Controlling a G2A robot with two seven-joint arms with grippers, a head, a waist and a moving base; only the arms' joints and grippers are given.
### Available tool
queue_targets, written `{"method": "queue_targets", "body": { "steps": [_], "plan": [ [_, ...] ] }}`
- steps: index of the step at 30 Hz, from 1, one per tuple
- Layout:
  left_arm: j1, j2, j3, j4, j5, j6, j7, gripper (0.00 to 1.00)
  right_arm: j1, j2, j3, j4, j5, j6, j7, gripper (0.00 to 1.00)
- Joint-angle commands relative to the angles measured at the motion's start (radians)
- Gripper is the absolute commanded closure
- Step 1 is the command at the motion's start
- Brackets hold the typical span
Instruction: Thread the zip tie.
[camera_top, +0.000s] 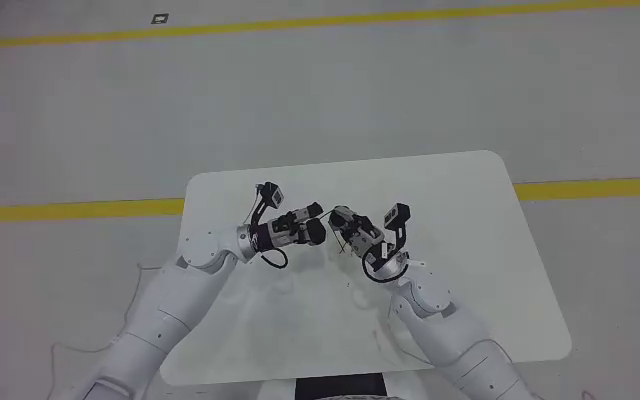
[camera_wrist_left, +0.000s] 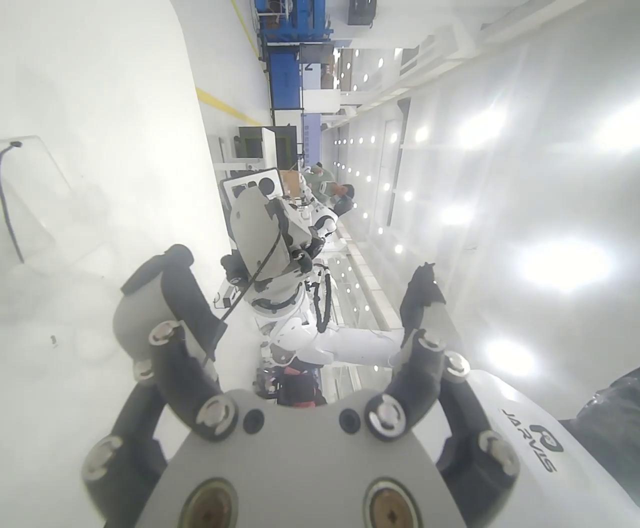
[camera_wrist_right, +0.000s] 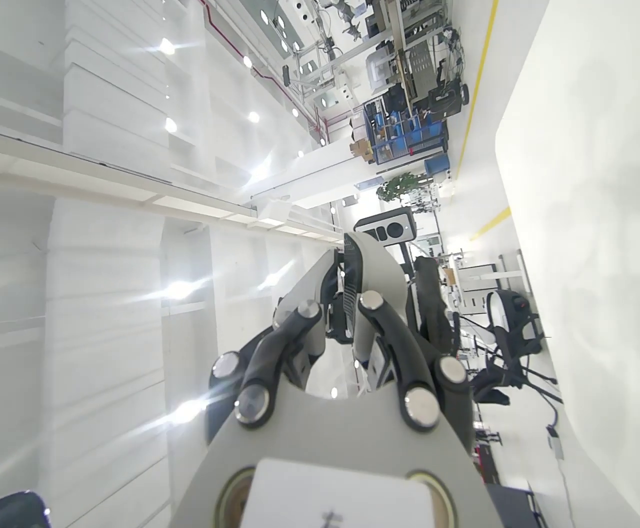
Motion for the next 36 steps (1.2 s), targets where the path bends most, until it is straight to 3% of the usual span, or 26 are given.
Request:
{"method": "queue_targets", "body": {
  "steps": [1,10,19,36],
  "plan": [
    [0.003,0.002,-0.003,-0.008,0.010,0.007,0.005,0.63,-0.009,0.002,0.007,-0.015,-0.034,0.010,-0.013,1.00],
    [0.005,0.003,-0.005,-0.020,0.018,0.016,0.010,0.70,-0.036,0.005,0.017,-0.052,-0.139,0.048,-0.063,1.00],
    [0.009,0.005,-0.007,-0.010,0.034,0.029,0.032,0.77,-0.043,0.003,0.021,-0.055,-0.159,0.043,-0.054,1.00],
    [0.021,0.008,-0.015,-0.030,0.033,0.031,0.032,0.79,-0.049,-0.005,0.035,-0.046,-0.143,0.032,-0.060,1.00]
  ]
}}
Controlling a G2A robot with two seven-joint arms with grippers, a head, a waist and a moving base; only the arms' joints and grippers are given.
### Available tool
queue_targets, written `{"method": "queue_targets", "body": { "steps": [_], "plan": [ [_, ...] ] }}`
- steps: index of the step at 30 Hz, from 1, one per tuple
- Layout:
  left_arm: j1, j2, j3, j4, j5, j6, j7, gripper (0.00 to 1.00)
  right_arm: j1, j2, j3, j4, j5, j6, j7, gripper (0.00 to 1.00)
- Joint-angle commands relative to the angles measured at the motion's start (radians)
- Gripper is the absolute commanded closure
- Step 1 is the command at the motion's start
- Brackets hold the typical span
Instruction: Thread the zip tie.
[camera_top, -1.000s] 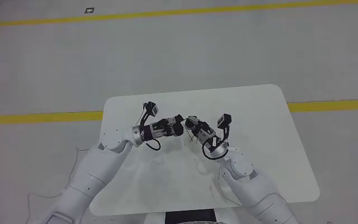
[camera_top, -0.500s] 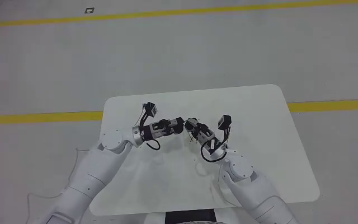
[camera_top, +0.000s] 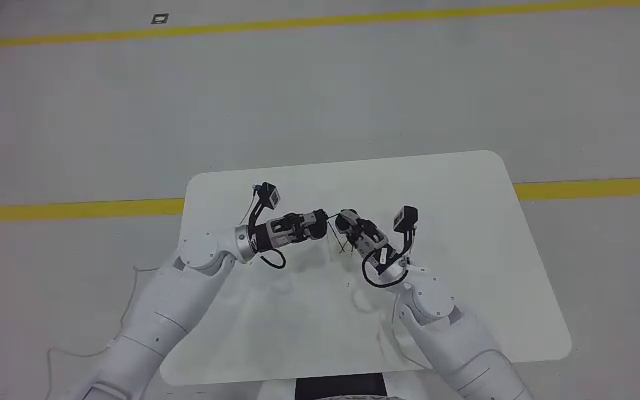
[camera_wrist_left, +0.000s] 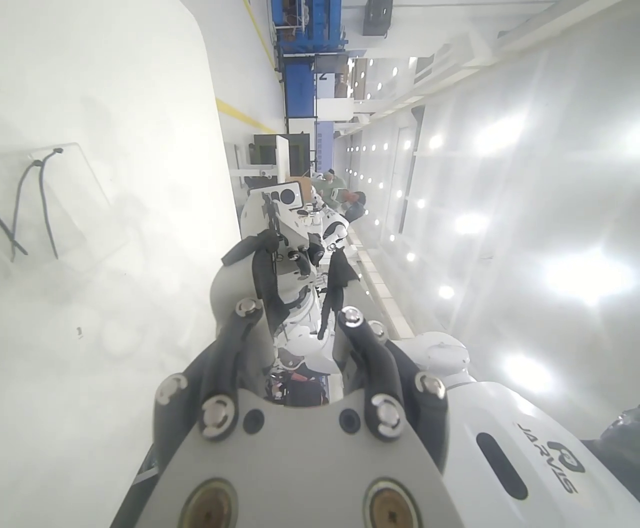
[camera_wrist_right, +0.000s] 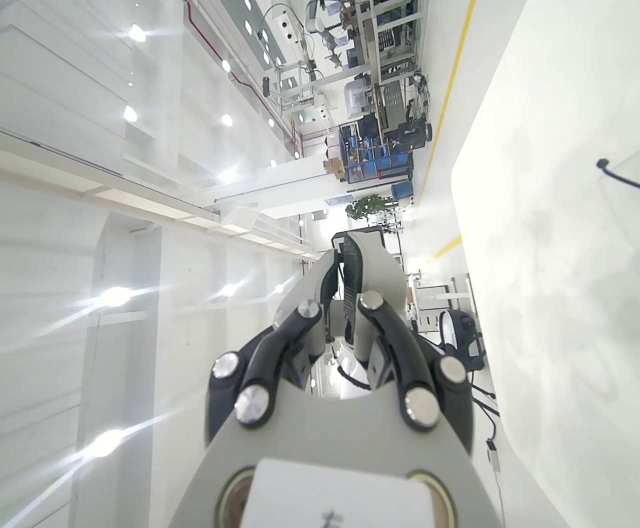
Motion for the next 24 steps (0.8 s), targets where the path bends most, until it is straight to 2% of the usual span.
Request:
{"method": "queue_targets", "body": {
  "steps": [1,10,24],
  "plan": [
    [0.000,-0.001,0.004,0.000,0.002,0.002,0.001,0.79,0.000,-0.001,-0.005,-0.003,-0.002,-0.002,0.008,1.00],
    [-0.007,-0.004,0.016,0.008,0.004,0.003,0.003,0.80,0.005,-0.007,-0.024,-0.001,-0.038,0.004,0.010,1.00],
    [-0.001,-0.002,0.007,0.005,0.004,0.005,0.014,0.82,0.001,-0.011,-0.018,0.003,-0.077,0.007,-0.010,1.00]
  ]
}}
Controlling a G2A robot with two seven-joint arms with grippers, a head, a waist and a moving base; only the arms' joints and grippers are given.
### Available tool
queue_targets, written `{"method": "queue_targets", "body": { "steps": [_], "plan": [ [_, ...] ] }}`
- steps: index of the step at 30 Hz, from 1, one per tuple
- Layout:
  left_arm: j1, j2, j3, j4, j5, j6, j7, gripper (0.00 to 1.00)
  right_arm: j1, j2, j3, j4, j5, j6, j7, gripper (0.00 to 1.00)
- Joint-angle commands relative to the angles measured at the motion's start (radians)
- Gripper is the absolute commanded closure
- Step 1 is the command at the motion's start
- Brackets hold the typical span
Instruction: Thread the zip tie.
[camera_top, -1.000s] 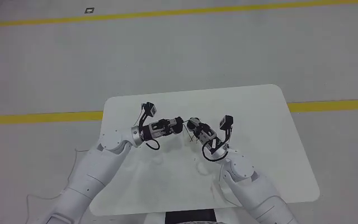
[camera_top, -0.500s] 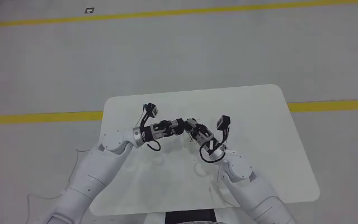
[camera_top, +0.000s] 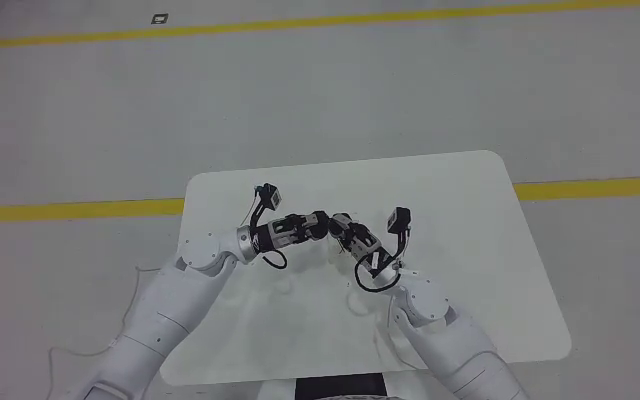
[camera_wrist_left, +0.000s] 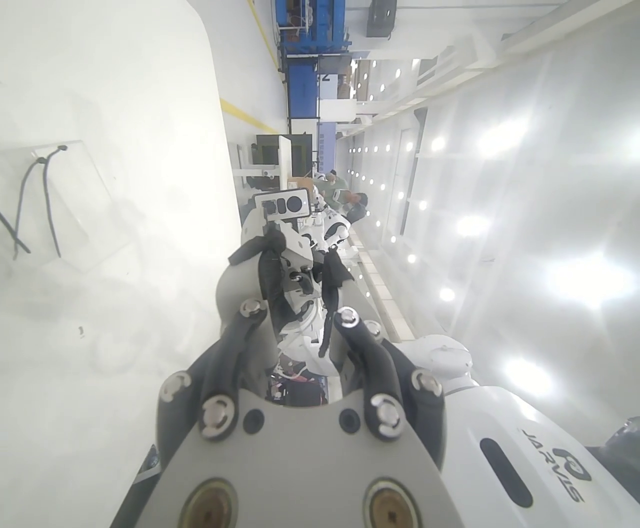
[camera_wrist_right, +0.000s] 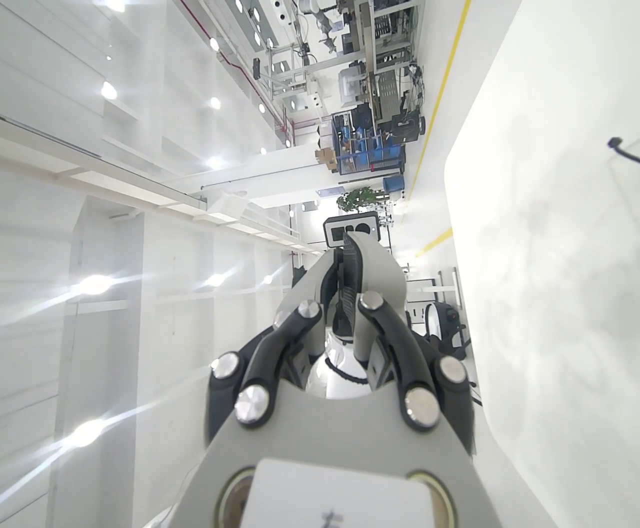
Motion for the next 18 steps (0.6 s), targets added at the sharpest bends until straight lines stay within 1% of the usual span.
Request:
{"method": "queue_targets", "body": {
  "steps": [1,7,18],
  "plan": [
    [0.001,0.000,-0.001,-0.001,0.000,0.000,0.000,0.82,0.000,-0.001,0.001,0.000,-0.002,-0.001,-0.003,1.00],
    [0.002,0.001,-0.003,0.000,0.001,0.004,0.001,0.82,0.000,-0.003,-0.002,0.001,-0.012,0.003,-0.005,1.00],
    [-0.004,0.000,0.003,0.003,0.007,0.011,0.005,0.89,0.001,-0.007,-0.005,0.001,-0.033,0.001,0.003,1.00]
  ]
}}
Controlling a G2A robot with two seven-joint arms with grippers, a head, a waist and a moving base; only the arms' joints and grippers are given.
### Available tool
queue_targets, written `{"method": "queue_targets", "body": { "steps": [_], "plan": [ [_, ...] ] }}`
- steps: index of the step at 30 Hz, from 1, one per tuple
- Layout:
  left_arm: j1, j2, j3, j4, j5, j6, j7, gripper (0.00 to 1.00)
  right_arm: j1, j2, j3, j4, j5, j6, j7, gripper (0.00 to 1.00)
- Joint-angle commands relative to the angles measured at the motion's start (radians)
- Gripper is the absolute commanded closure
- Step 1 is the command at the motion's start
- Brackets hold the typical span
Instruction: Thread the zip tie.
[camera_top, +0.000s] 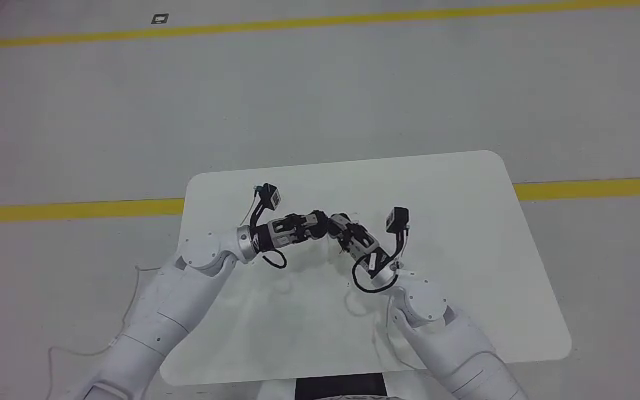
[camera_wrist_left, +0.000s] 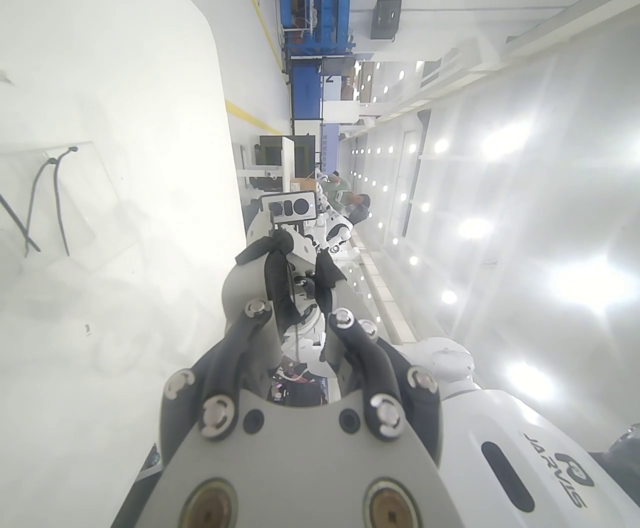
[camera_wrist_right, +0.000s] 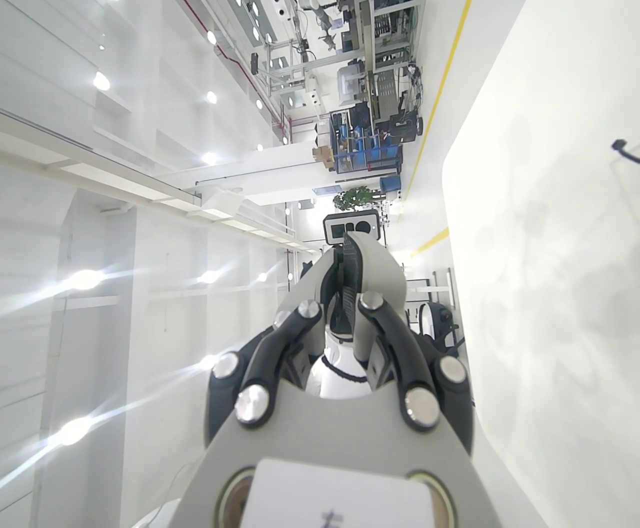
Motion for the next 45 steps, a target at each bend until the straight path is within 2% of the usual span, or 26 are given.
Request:
{"method": "queue_targets", "body": {
  "steps": [1,10,11,18,20,21,29,32,35,36,37,45],
  "plan": [
    [0.000,0.000,0.000,0.000,0.000,0.001,0.001,0.89,-0.001,-0.001,0.000,0.000,-0.003,-0.002,0.001,1.00],
    [-0.001,0.000,0.002,0.004,0.002,0.008,0.004,0.96,-0.004,-0.003,0.003,0.000,-0.003,-0.013,0.005,1.00],
    [-0.002,-0.001,0.003,0.005,0.002,0.009,0.005,1.00,-0.005,-0.003,0.004,0.000,-0.003,-0.013,0.005,1.00],
    [-0.003,-0.001,0.004,0.008,0.001,0.010,0.004,1.00,-0.007,-0.005,0.007,0.000,0.001,-0.018,0.005,1.00],
    [-0.002,0.000,0.003,0.006,0.001,0.008,0.001,1.00,-0.007,-0.006,0.009,-0.001,0.006,-0.017,0.004,0.50],
    [-0.001,0.000,0.001,0.004,0.002,0.008,-0.001,1.00,-0.008,-0.006,0.011,-0.001,0.009,-0.017,0.003,0.00],
    [0.011,0.008,-0.019,-0.013,0.003,0.003,-0.028,1.00,-0.017,-0.004,0.040,-0.001,0.036,-0.018,0.017,0.00],
    [0.015,0.013,-0.030,-0.015,-0.008,0.005,-0.066,1.00,-0.020,0.001,0.060,0.005,0.075,-0.014,0.077,0.00],
    [0.014,0.020,-0.042,-0.003,-0.031,0.014,-0.142,1.00,-0.006,0.009,0.089,0.036,0.153,0.026,0.212,0.00],
    [0.010,0.022,-0.041,0.003,-0.042,0.016,-0.190,1.00,0.004,0.012,0.102,0.057,0.179,0.048,0.268,0.00],
    [0.004,0.023,-0.040,0.012,-0.049,0.016,-0.236,1.00,0.004,0.012,0.102,0.057,0.179,0.048,0.268,0.00],
    [0.004,0.023,-0.040,0.012,-0.049,0.016,-0.236,1.00,0.004,0.012,0.102,0.057,0.179,0.048,0.268,0.00]
  ]
}}
